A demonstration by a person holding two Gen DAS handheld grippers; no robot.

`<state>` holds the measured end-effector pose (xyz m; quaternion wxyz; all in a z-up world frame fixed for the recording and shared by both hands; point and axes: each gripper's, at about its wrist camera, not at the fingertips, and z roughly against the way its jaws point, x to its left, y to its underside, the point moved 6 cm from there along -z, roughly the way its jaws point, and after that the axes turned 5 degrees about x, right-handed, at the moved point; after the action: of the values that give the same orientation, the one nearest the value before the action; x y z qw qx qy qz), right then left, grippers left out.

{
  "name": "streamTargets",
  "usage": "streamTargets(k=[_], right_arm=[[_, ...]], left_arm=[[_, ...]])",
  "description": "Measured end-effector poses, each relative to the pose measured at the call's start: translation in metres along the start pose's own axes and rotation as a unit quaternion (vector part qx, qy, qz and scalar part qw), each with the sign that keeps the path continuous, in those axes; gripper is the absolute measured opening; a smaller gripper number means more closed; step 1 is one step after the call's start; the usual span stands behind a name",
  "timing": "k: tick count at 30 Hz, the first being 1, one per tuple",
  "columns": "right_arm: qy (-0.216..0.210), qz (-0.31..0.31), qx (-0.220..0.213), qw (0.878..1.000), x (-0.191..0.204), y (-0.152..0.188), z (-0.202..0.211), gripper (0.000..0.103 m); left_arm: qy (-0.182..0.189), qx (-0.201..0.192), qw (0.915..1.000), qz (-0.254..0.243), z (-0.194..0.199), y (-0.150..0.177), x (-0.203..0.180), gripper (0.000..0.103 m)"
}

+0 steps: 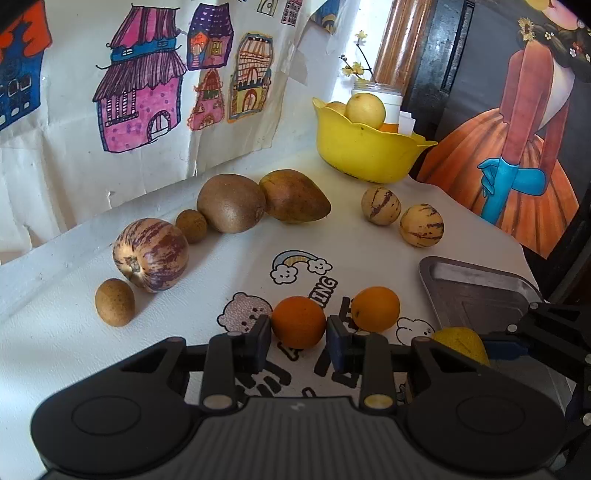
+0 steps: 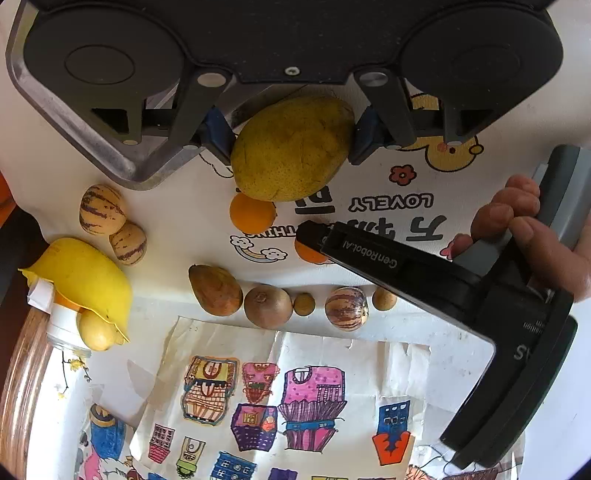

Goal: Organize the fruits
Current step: 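Lift the pear with the right gripper while the left gripper grasps the orange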

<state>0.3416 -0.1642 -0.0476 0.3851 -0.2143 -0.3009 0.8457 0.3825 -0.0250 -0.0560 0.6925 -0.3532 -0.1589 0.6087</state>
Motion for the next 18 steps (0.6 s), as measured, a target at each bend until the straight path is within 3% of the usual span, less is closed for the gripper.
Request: streamTargets(k=[11, 18], right_arm=[[-0.004, -0.035, -0.033, 0.999, -0.011, -0.001, 0.019, 0.066], [0.039, -0.054, -0.051, 0.996, -0.049, 0.008, 0.058, 0.067]], left_arm=[[-0.006, -0.016, 0.9998, 0.01, 0.02, -0.002, -0.006, 0.035], [0.0, -0.037, 0.9993, 0.01, 0.031, -0.01, -0.03, 0.035]])
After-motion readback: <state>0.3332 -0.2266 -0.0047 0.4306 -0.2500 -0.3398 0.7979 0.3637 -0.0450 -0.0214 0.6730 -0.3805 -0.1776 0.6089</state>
